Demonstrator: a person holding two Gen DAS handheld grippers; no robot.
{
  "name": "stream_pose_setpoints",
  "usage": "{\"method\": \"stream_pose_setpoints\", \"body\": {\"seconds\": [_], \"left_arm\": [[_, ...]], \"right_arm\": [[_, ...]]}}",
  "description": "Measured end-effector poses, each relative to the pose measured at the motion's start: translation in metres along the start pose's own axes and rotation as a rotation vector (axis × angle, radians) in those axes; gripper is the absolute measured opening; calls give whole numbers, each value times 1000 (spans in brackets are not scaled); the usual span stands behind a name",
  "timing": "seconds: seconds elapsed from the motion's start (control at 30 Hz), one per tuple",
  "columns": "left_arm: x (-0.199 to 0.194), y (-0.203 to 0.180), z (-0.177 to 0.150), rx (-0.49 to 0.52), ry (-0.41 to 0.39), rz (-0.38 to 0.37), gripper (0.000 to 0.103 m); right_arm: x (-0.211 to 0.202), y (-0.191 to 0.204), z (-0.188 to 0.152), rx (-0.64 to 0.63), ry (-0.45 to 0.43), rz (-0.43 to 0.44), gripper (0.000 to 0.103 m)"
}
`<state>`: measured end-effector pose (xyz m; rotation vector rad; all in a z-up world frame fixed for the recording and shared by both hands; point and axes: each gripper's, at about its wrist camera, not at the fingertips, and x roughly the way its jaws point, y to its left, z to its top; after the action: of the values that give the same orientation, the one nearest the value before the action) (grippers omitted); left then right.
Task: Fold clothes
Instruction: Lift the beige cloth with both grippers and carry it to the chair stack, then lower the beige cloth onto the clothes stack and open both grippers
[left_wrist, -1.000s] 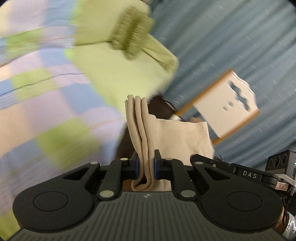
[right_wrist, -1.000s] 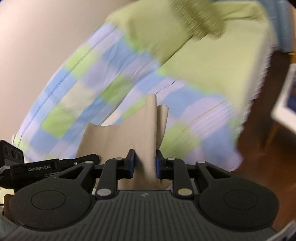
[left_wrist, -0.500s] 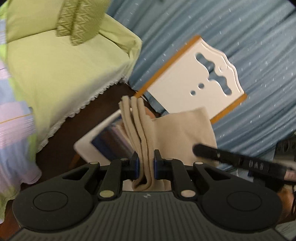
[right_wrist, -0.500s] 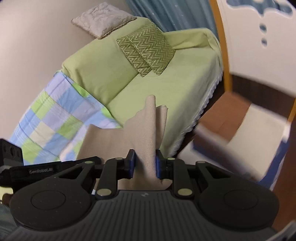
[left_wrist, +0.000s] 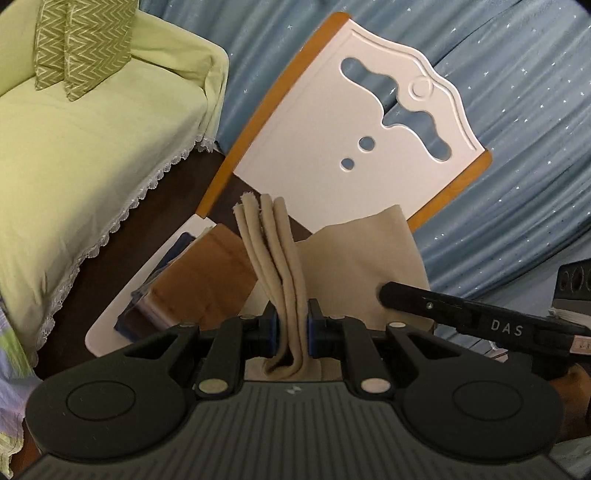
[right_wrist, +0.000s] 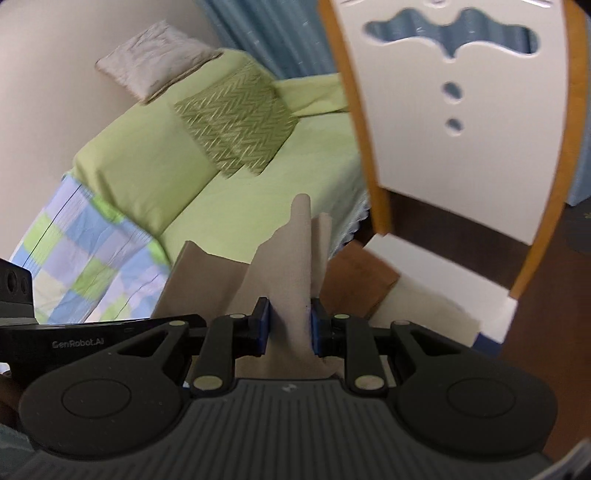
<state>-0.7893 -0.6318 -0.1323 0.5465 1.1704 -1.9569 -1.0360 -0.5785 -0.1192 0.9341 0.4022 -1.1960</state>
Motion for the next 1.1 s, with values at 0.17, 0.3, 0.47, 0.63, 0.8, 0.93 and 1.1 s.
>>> {"method": "stream_pose_setpoints", "body": {"seconds": [0.17,0.3,0.47,0.63,0.8,0.93,1.1], "left_arm": [[25,-24,-6,-95,-65,71,15],[48,-46,-42,-264,-175,165,15],[83,-90,-105,-478,-245,291,15],[105,-108,-140,-557,-327,413,15],[135,-95,-159,-598,-382,473,15],[162,-75,-164,-579,-415,504,15],[175,-56,-160,-576,-430,521,15]], "right_arm": [[4,-38,20,-27,30,45,19],[21,-76,39,-134,109,126,19],[48,-119,60,-353,285,246,19],[71,-136,56,-499,406,334,19],[108,-140,42,-574,440,376,19],[138,-146,35,-617,426,386,19],[162,-157,31,-602,411,396,19]]}}
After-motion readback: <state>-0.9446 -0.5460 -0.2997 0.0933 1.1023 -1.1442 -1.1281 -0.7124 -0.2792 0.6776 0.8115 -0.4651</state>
